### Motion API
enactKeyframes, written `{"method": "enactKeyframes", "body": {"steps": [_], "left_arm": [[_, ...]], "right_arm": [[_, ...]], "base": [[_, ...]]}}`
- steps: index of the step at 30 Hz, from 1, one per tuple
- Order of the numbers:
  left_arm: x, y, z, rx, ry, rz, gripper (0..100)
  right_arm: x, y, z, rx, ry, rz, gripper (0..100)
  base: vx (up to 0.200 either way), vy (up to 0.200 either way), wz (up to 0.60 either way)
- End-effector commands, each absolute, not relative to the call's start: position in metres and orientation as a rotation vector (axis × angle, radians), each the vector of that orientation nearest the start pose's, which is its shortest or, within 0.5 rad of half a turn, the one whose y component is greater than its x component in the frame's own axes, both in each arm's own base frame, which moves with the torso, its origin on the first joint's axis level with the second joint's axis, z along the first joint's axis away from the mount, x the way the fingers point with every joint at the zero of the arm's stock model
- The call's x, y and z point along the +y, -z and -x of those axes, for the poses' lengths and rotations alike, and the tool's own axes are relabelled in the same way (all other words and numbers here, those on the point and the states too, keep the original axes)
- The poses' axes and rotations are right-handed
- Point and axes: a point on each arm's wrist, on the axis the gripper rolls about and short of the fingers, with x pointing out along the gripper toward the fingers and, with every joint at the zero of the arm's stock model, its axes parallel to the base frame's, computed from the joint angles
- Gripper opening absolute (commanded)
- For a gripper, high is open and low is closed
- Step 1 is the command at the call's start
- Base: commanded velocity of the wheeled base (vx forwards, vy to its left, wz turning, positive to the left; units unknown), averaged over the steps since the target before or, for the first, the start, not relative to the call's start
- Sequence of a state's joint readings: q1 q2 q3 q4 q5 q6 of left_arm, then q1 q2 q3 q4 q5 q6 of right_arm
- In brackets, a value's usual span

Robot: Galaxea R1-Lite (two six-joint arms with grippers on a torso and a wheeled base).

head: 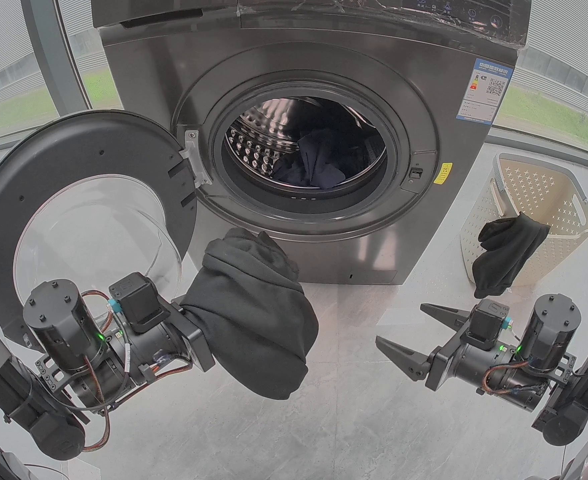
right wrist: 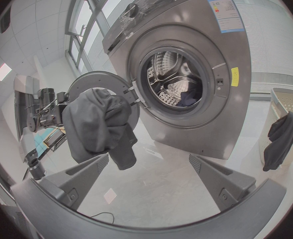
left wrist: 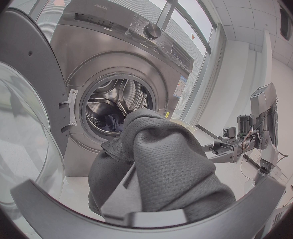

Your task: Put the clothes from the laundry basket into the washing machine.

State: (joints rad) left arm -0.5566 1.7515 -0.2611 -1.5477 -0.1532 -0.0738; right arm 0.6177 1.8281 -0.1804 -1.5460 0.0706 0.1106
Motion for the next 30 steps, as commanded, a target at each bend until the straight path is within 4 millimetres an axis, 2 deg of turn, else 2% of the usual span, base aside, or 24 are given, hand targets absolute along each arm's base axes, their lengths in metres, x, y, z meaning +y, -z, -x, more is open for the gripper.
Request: {"method": "enactKeyframes", "body": {"steps": [1,8,13,26,30], "left_arm": [[-0.137,-0.123,-0.213,0.005,0.711,0.075,0],[-0.144,-0.111,-0.218,0.049,0.718,0.064,0],[-0.145,-0.109,-0.221,0.052,0.717,0.063,0],[-0.151,-0.104,-0.218,0.072,0.740,0.052,0],[-0.151,-0.103,-0.218,0.075,0.740,0.051,0]], "right_arm": [[0.133,-0.099,-0.205,0.137,-0.630,-0.082,100],[0.132,-0.097,-0.207,0.144,-0.618,-0.081,100],[0.133,-0.096,-0.208,0.144,-0.620,-0.081,100],[0.134,-0.096,-0.208,0.142,-0.625,-0.081,100],[0.134,-0.096,-0.207,0.143,-0.628,-0.081,100]], "base": [[0.000,0.000,0.00],[0.000,0.000,0.00],[0.200,0.000,0.00],[0.000,0.000,0.00],[0.200,0.000,0.00]]}}
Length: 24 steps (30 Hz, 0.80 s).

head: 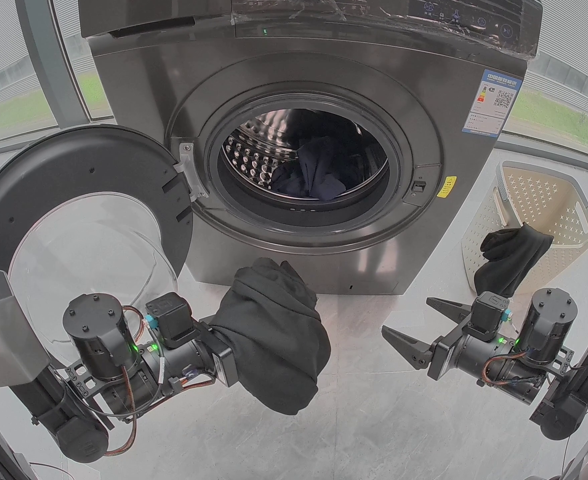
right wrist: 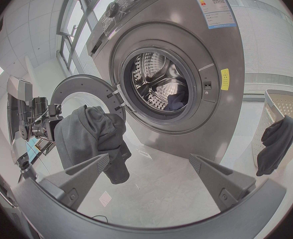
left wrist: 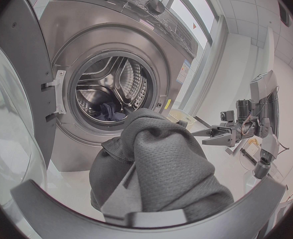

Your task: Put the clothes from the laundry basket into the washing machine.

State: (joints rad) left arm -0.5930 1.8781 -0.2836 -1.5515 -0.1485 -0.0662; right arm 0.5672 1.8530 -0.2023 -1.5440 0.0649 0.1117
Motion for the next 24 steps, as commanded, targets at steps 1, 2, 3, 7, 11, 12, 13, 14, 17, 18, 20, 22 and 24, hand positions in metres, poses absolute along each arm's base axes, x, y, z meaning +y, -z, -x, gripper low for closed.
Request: {"method": "enactKeyframes", "body": {"steps": [1,2,3,7,11,12,13,14,17,18,20,22,24], "left_arm": [[-0.1514,-0.1024,-0.2184,0.077,0.740,0.051,0],[-0.1514,-0.1024,-0.2184,0.076,0.740,0.050,0],[-0.1521,-0.1024,-0.2180,0.075,0.743,0.047,0],[-0.1523,-0.1009,-0.2175,0.071,0.744,0.014,0],[-0.1532,-0.0987,-0.2189,0.077,0.744,0.013,0],[-0.1533,-0.0983,-0.2190,0.078,0.744,0.012,0],[-0.1533,-0.0983,-0.2190,0.078,0.744,0.012,0],[-0.1533,-0.0983,-0.2190,0.078,0.744,0.012,0],[-0.1534,-0.0979,-0.2191,0.079,0.744,0.009,0],[-0.1533,-0.0972,-0.2190,0.082,0.744,0.008,0],[-0.1535,-0.0970,-0.2186,0.083,0.746,0.008,0],[-0.1534,-0.0975,-0.2193,0.080,0.744,0.009,0],[-0.1533,-0.0972,-0.2190,0.082,0.744,0.008,0]], "right_arm": [[0.1347,-0.0964,-0.2071,0.143,-0.629,-0.080,100],[0.1347,-0.0964,-0.2071,0.143,-0.628,-0.080,100],[0.1350,-0.0964,-0.2069,0.143,-0.629,-0.080,100],[0.1353,-0.0964,-0.2067,0.143,-0.631,-0.080,100],[0.1353,-0.0964,-0.2067,0.143,-0.632,-0.080,100],[0.1353,-0.0964,-0.2067,0.143,-0.632,-0.080,100],[0.1353,-0.0964,-0.2067,0.143,-0.632,-0.080,100],[0.1353,-0.0964,-0.2067,0.143,-0.632,-0.080,100],[0.1353,-0.0964,-0.2067,0.143,-0.632,-0.080,100],[0.1354,-0.0960,-0.2068,0.144,-0.632,-0.080,100],[0.1354,-0.0960,-0.2068,0.144,-0.632,-0.080,100],[0.1353,-0.0964,-0.2067,0.143,-0.632,-0.080,100],[0.1353,-0.0964,-0.2067,0.143,-0.632,-0.080,100]], "base": [[0.200,0.000,0.00],[0.200,0.000,0.00],[0.000,0.000,0.00],[0.000,0.000,0.00],[0.150,0.000,0.00],[0.200,0.000,0.00],[0.200,0.000,0.00],[0.200,0.000,0.00],[0.000,0.000,0.00],[0.000,0.000,0.00],[0.000,0.000,0.00],[0.000,0.000,0.00],[0.100,0.000,0.00]]}}
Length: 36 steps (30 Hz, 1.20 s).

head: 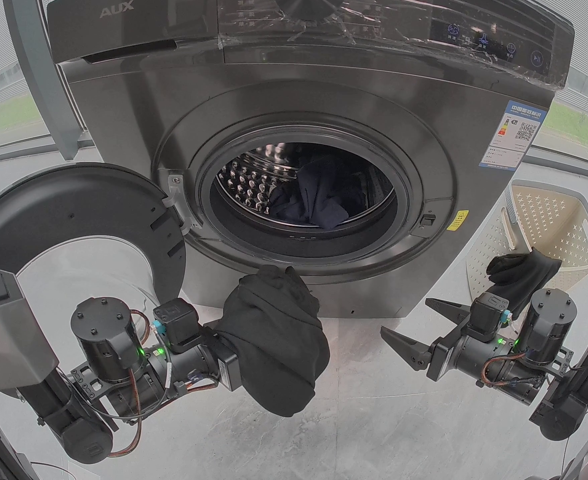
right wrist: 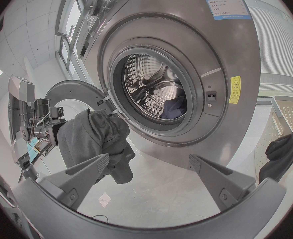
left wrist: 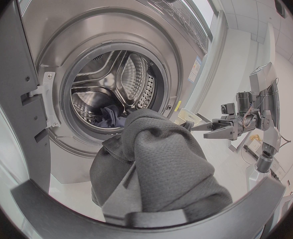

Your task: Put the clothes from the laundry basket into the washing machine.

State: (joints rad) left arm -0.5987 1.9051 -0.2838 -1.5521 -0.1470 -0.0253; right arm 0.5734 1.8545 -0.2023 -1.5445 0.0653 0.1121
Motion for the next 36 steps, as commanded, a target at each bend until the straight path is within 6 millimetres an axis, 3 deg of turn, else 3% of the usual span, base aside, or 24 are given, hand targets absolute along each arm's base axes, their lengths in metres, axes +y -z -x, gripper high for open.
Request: {"method": "enactKeyframes", "body": {"steps": [1,11,20,32,36], "left_arm": [[-0.153,-0.097,-0.219,0.083,0.744,0.008,0],[-0.154,-0.096,-0.219,0.086,0.746,0.007,0],[-0.156,-0.094,-0.219,0.091,0.755,0.006,0],[-0.163,-0.093,-0.217,0.093,0.733,0.002,0],[-0.164,-0.091,-0.217,0.099,0.736,0.000,0]], "right_arm": [[0.135,-0.096,-0.207,0.144,-0.632,-0.080,100],[0.135,-0.095,-0.205,0.152,-0.636,-0.078,100],[0.142,-0.090,-0.190,0.188,-0.703,-0.063,100],[0.144,-0.092,-0.189,0.181,-0.711,-0.065,100],[0.144,-0.092,-0.189,0.181,-0.712,-0.064,100]], "base": [[0.200,0.000,0.00],[0.200,0.000,0.00],[0.000,0.000,0.00],[0.000,0.000,0.00],[0.150,0.000,0.00]]}}
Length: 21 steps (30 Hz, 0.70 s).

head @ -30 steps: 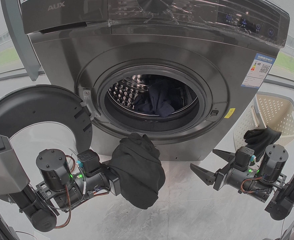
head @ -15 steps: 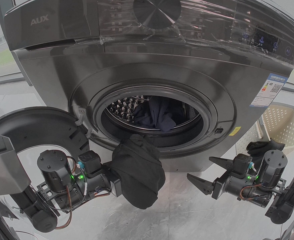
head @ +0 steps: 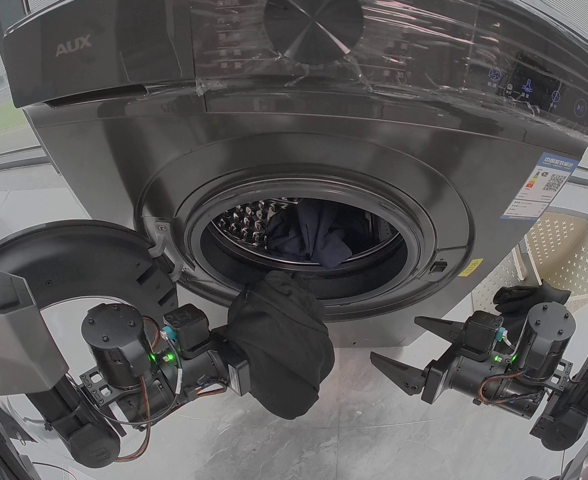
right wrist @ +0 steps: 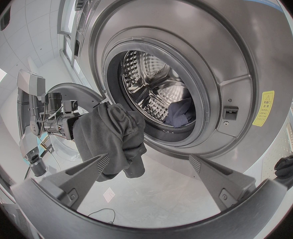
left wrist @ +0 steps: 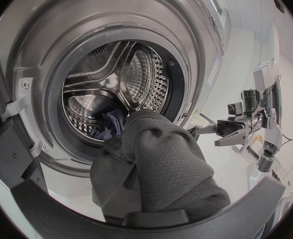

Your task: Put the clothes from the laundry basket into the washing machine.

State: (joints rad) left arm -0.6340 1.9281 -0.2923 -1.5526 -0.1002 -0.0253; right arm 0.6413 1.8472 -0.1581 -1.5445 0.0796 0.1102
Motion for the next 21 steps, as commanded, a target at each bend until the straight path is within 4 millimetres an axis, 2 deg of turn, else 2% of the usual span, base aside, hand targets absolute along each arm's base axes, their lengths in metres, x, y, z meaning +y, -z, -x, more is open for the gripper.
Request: {"method": "enactKeyframes", "body": {"steps": [1,6,7,11,13,16,17,21], "left_arm": [[-0.164,-0.091,-0.218,0.099,0.736,0.000,0],[-0.173,-0.096,-0.222,0.066,0.751,0.014,0],[-0.183,-0.096,-0.230,0.049,0.760,0.026,0],[-0.204,-0.082,-0.247,0.052,0.757,0.020,0],[-0.208,-0.079,-0.250,0.052,0.760,0.021,0],[-0.219,-0.073,-0.264,0.035,0.762,0.024,0],[-0.227,-0.070,-0.276,0.013,0.750,0.038,0],[-0.236,-0.068,-0.304,-0.043,0.694,0.061,0]], "right_arm": [[0.144,-0.092,-0.189,0.181,-0.714,-0.063,100],[0.150,-0.094,-0.182,0.172,-0.751,-0.064,100],[0.153,-0.095,-0.179,0.172,-0.768,-0.065,100],[0.154,-0.092,-0.172,0.193,-0.790,-0.057,100],[0.154,-0.092,-0.172,0.193,-0.790,-0.057,100],[0.154,-0.091,-0.172,0.195,-0.789,-0.055,100],[0.154,-0.092,-0.172,0.192,-0.790,-0.056,100],[0.154,-0.093,-0.171,0.189,-0.792,-0.056,100]], "base": [[0.000,0.000,0.00],[0.000,0.000,0.00],[0.000,0.000,0.00],[0.000,0.000,0.00],[0.000,0.000,0.00],[0.000,0.000,0.00],[0.000,0.000,0.00],[0.000,0.000,0.00]]}}
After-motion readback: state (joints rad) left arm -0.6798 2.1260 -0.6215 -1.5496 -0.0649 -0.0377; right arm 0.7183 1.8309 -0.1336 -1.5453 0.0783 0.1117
